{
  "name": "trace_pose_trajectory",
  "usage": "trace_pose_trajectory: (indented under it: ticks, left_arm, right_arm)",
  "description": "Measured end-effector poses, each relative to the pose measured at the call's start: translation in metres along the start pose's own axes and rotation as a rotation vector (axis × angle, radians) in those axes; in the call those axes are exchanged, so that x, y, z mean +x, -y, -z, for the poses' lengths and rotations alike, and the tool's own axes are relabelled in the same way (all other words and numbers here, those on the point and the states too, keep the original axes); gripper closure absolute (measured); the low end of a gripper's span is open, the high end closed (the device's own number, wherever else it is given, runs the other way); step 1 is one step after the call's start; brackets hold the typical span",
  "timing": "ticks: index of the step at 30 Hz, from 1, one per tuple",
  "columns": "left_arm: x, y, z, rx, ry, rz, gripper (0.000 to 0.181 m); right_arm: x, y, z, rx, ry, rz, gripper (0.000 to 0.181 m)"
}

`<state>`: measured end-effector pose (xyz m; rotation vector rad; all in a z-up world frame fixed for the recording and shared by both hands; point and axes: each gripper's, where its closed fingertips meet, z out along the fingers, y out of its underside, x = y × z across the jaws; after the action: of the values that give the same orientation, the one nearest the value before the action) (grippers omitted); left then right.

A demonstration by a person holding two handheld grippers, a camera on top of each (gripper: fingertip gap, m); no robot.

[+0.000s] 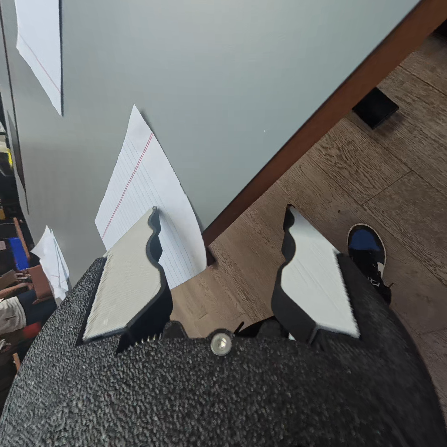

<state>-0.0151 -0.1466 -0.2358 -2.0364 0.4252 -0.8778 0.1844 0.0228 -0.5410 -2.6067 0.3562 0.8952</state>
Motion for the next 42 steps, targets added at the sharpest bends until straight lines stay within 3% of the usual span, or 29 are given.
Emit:
trace_pose_trajectory:
  ticks: [2, 6, 11, 15, 18, 22, 28, 31, 33, 37, 42]
  left_arm:
    - [0.003, 0.0, -0.004, -0.013, -0.014, -0.007, 0.158]
    - [0.008, -0.004, -0.013, -0.041, -0.044, -0.018, 0.158]
    - [0.013, -0.006, -0.019, -0.05, -0.064, -0.022, 0.158]
    - [0.016, -0.008, -0.018, -0.07, -0.069, -0.033, 0.158]
    - [0.015, -0.013, -0.017, -0.087, -0.067, -0.032, 0.158]
    - [0.017, -0.014, -0.016, -0.088, -0.063, -0.038, 0.158]
    - [0.016, -0.018, -0.015, -0.088, -0.061, -0.025, 0.158]
    - [0.017, -0.019, -0.015, -0.09, -0.066, -0.023, 0.158]
    - [0.017, -0.021, -0.015, -0.102, -0.068, -0.03, 0.158]
    - [0.018, -0.025, -0.012, -0.116, -0.069, -0.03, 0.158]
    - [0.018, -0.034, -0.009, -0.134, -0.067, -0.016, 0.158]
  right_arm:
    - [0.002, -0.002, 0.01, 0.04, 0.051, -0.059, 0.095]
    - [-0.001, -0.021, 0.028, 0.098, 0.133, -0.13, 0.102]
    - [-0.036, -0.044, 0.041, 0.084, 0.349, -0.145, 0.121]
    - [-0.021, -0.01, 0.049, 0.144, 0.356, -0.19, 0.143]
    - [-0.017, 0.007, 0.045, 0.114, 0.374, -0.185, 0.181]
    - [-0.026, 0.001, 0.052, 0.162, 0.393, -0.197, 0.181]
    - [-0.041, -0.045, 0.052, 0.236, 0.455, -0.295, 0.181]
    - [-0.056, -0.066, 0.05, 0.174, 0.534, -0.21, 0.154]
    - [-0.053, -0.076, 0.045, 0.103, 0.505, -0.093, 0.123]
    - [-0.053, -0.078, 0.037, -0.067, 0.502, 0.022, 0.097]
    - [-0.068, -0.074, 0.009, -0.263, 0.518, 0.106, 0.099]
